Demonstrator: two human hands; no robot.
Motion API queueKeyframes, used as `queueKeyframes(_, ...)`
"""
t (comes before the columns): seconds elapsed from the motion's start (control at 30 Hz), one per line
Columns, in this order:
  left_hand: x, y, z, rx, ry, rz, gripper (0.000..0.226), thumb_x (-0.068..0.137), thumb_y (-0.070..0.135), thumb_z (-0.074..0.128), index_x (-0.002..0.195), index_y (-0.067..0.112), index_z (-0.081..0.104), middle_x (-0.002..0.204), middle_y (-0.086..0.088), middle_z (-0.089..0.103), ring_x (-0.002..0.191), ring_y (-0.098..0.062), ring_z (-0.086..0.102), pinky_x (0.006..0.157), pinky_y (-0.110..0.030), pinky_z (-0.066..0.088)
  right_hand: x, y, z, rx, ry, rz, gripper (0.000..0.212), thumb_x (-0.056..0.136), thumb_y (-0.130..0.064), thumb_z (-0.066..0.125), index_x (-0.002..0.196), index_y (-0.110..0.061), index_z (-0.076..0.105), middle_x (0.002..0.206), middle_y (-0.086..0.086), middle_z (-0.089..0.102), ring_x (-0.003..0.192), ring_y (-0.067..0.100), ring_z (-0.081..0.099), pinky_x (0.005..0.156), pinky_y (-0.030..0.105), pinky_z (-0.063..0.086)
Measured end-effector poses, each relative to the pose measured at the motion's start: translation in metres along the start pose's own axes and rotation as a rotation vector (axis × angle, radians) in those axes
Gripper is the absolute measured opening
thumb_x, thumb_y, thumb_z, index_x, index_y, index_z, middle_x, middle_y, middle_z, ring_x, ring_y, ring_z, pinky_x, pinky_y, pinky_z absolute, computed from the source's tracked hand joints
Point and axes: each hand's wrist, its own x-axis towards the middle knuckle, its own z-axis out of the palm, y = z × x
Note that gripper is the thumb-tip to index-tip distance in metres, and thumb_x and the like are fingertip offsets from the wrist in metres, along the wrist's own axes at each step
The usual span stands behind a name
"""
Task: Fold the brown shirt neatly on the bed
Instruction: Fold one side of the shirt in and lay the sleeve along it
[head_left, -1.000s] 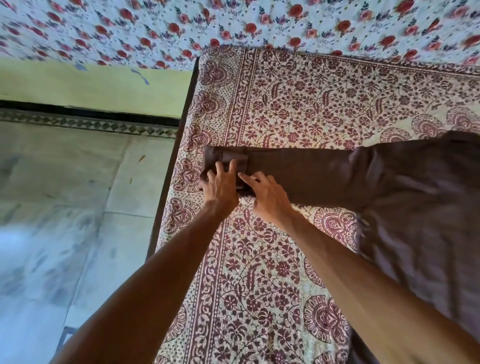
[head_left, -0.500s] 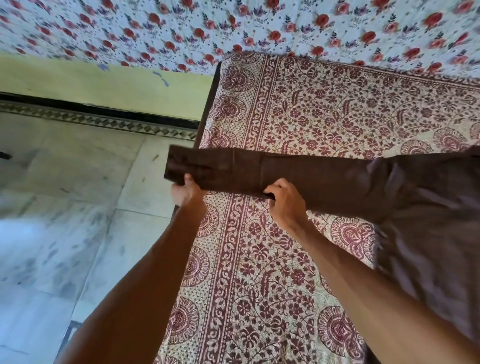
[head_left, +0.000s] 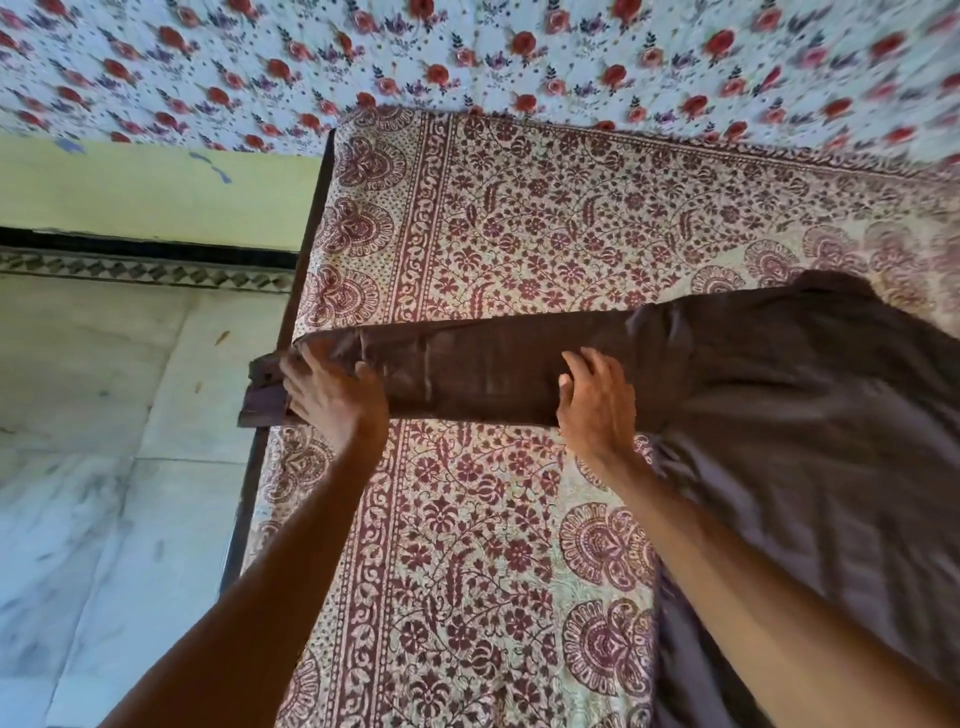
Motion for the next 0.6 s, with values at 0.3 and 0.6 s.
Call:
queueKeyframes(0.3, -0.047, 0.066, 0.118, 0.297, -0.289, 0.941, 0.047, 0.092, 0.02, 0.054, 0.137, 0.014, 0.041, 0.137, -0.008, 0.046, 0.127, -0.028, 0.042, 0.106, -0.043, 0.033, 0.074, 0.117, -0.026, -0.136, -0.336, 0.092, 0.058, 0.101, -0.02, 0.038, 0.155, -0.016, 0.016, 0.164, 0.007, 0.009, 0.15, 0.033, 0.009, 0.115, 0.055, 0.023)
queueKeyframes(0.6, -0.007, 0.088, 0.143, 0.453, -0.231, 0.776, 0.033, 0.089, 0.013, 0.059, 0.122, 0.016, 0.054, 0.134, -0.01, 0.051, 0.127, -0.032, 0.037, 0.107, -0.052, 0.026, 0.115, 0.144, -0.043, -0.116, -0.119, 0.037, 0.061, 0.085, 0.001, 0.057, 0.143, -0.018, 0.045, 0.147, 0.006, 0.045, 0.132, 0.032, 0.042, 0.099, 0.049, 0.047)
